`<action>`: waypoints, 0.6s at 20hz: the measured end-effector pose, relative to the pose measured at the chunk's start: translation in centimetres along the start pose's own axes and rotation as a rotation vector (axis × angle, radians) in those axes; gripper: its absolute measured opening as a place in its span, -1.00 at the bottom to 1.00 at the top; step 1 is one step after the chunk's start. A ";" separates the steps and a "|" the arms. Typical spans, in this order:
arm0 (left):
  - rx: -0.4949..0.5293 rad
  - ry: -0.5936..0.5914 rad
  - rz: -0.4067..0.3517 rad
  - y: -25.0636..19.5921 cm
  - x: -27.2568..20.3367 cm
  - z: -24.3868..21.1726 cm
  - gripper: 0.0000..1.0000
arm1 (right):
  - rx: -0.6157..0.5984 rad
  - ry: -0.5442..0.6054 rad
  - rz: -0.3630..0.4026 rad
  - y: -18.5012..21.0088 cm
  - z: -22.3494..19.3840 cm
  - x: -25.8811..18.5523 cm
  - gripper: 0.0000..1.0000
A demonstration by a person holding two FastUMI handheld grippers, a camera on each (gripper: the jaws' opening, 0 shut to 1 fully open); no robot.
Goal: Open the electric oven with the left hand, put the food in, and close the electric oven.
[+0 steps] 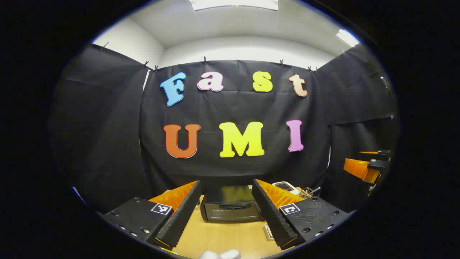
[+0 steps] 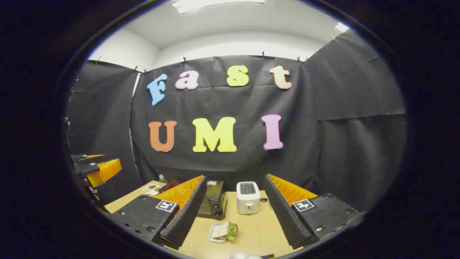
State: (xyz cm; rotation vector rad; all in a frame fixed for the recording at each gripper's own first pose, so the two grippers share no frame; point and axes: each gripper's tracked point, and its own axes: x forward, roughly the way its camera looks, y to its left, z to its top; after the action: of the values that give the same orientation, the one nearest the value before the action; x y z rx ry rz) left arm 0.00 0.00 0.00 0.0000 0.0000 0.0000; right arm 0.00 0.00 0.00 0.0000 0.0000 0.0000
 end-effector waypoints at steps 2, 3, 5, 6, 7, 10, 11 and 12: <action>0.010 -0.004 0.000 0.5 -0.1 0.1 0.86 | -0.007 0.003 0.000 0.4 0.0 0.0 1.00; 0.010 -0.004 -0.001 0.5 -0.3 0.1 0.86 | -0.010 0.007 0.001 0.6 0.0 -0.1 1.00; 0.005 0.001 -0.001 0.7 -0.4 0.0 0.86 | -0.015 0.009 0.005 1.1 -0.2 -0.2 0.86; 0.001 0.000 0.003 0.9 -0.6 -0.1 0.86 | -0.020 0.013 0.005 1.1 -0.3 -0.2 0.86; -0.005 -0.002 0.006 1.1 -0.7 0.0 0.86 | -0.022 0.015 0.005 1.3 -0.4 -0.3 0.86; -0.017 -0.004 0.017 1.3 -0.7 0.0 0.86 | -0.023 0.020 0.013 1.7 -0.6 -0.2 0.86; -0.017 -0.002 0.025 1.4 -0.7 -0.1 0.86 | -0.025 0.020 0.015 1.8 -0.6 -0.2 1.00; -0.016 0.004 0.026 1.3 -0.6 -0.4 0.86 | -0.028 0.016 0.015 1.9 -0.6 -0.1 1.00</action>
State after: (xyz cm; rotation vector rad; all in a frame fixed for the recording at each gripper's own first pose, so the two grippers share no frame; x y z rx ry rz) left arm -0.65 1.34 -0.35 -0.0160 0.0044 0.0256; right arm -0.06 1.90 -0.63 -0.0280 0.0156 0.0147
